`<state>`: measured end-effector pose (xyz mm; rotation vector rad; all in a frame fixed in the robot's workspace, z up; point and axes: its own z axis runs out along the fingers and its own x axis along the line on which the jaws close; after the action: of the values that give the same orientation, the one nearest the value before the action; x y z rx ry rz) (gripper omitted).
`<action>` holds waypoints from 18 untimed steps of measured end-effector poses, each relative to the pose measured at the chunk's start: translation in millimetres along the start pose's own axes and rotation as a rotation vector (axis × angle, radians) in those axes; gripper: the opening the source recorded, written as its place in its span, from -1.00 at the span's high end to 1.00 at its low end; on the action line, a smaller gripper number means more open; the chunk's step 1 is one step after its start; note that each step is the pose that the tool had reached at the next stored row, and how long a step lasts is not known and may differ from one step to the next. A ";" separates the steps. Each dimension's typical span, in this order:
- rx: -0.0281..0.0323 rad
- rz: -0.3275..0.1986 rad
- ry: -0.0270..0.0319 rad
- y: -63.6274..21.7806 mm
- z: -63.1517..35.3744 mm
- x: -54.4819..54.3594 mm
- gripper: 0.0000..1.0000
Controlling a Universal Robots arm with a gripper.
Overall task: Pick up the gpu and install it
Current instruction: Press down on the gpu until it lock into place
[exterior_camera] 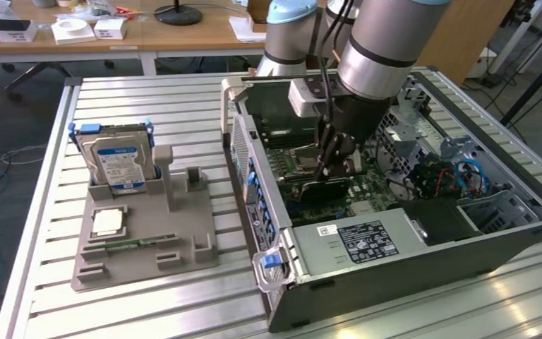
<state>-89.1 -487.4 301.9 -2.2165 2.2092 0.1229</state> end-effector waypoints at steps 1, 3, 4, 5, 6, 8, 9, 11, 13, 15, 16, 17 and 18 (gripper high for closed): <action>0.0000 0.000 0.0000 0.0 0.0 0.0 0.80; 0.0000 0.000 0.0000 0.0 0.0 0.0 0.80; 0.0000 0.000 0.0000 0.0 0.0 0.0 0.80; 0.0000 0.000 0.0000 0.0 0.0 0.0 0.80; 0.0000 0.000 0.0000 0.0 0.0 0.0 0.80; 0.0000 0.000 0.0000 0.0 0.0 -0.1 0.80; 0.0001 0.000 -0.0002 -0.1 0.1 -0.3 0.80; -0.0003 0.000 0.0003 -0.4 0.0 -0.7 0.80; -0.0005 0.000 0.0015 -0.6 0.0 -1.3 0.80; -0.0033 0.000 0.0063 -1.4 0.1 -3.2 0.80; -0.0047 0.001 0.0087 -1.6 0.2 -4.4 0.80; -0.0061 0.001 0.0127 -1.6 0.2 -5.7 0.80; -0.0074 0.001 0.0193 -1.6 0.3 -6.7 0.80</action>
<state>-87.5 -480.7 301.9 -2.2293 2.2238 0.1104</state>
